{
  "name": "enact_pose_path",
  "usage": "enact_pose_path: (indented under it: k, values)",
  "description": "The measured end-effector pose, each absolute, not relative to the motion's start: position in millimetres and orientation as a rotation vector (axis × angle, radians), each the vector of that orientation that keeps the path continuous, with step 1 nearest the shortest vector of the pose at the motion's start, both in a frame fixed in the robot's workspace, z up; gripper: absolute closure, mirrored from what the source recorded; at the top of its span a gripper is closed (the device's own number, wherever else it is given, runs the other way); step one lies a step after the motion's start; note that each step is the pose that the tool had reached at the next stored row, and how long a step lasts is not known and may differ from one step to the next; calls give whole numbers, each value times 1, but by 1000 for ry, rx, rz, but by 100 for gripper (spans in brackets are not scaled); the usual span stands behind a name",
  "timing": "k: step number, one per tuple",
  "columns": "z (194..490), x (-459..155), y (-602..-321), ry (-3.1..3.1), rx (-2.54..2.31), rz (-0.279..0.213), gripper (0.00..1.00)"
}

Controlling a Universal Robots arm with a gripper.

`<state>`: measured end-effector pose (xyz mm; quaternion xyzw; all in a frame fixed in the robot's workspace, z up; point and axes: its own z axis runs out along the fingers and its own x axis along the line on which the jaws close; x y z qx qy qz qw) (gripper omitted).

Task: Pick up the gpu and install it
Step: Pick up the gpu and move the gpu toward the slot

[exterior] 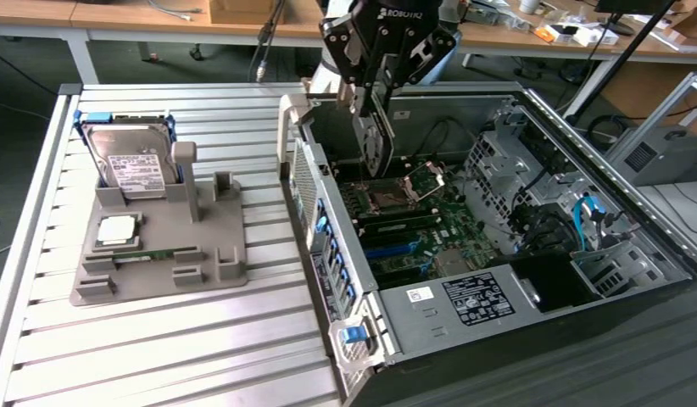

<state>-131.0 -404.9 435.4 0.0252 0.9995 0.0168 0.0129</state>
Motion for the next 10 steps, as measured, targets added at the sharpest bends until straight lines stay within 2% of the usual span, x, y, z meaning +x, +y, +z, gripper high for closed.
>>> enact_pose_path:
  k: [10]
  values:
    - [435, -119, -405, 3114, 79, 52, 73]
